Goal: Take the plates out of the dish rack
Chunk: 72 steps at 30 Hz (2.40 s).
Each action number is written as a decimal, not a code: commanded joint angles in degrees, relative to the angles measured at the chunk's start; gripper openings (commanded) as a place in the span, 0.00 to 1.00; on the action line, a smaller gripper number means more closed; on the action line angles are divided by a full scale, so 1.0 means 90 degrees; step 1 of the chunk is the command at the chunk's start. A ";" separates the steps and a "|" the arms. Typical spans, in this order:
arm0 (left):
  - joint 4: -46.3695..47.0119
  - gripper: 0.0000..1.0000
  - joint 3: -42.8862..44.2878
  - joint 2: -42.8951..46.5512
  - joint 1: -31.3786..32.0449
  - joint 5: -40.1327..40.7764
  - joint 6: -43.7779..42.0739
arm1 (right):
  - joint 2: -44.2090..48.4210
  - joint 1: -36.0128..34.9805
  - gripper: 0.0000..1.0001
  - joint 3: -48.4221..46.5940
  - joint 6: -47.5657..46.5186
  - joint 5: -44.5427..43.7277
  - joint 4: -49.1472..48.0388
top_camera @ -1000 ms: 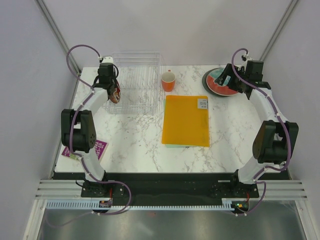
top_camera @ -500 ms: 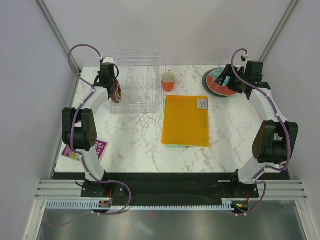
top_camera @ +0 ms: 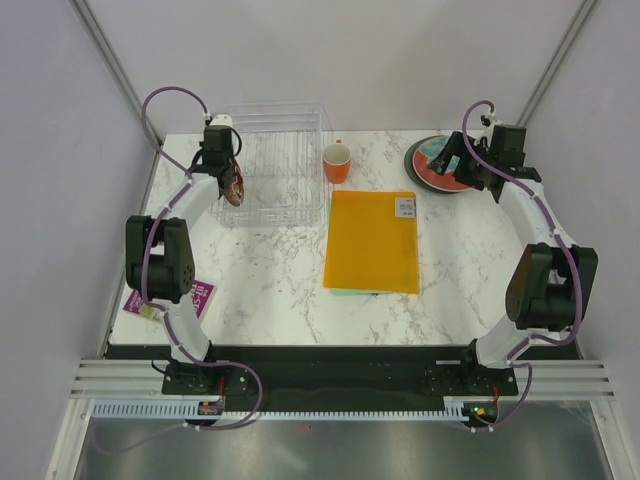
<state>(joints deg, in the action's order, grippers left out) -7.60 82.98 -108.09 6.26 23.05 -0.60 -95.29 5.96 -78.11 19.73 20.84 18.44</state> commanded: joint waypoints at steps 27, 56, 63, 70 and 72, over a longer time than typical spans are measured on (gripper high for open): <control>-0.1236 0.02 -0.0059 0.4040 0.1277 -0.1812 0.1615 | 0.1661 -0.0611 0.98 0.0797 0.0171 0.1005 -0.0271; 0.2826 0.02 -0.3350 0.4627 0.1521 -0.5305 0.5799 | 0.1730 -0.3259 0.92 0.1608 0.1616 0.1083 -0.2312; 0.2953 0.02 -0.3585 0.4647 0.1589 -0.5256 0.5868 | 0.1623 -0.3289 0.11 0.1589 0.1627 0.1210 -0.2508; 0.2866 0.32 -0.3790 0.4637 0.1589 -0.5159 0.5653 | 0.1886 -0.3279 0.00 0.1336 0.1014 0.0352 -0.1817; 0.2671 0.61 -0.3800 0.4657 0.1589 -0.4994 0.5409 | 0.1935 -0.3173 0.00 0.1004 0.0798 -0.0117 -0.1474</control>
<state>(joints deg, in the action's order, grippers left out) 13.37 48.23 -67.70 19.97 -22.57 48.14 -79.53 -23.68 -64.07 35.44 30.83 -0.21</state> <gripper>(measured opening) 0.444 0.035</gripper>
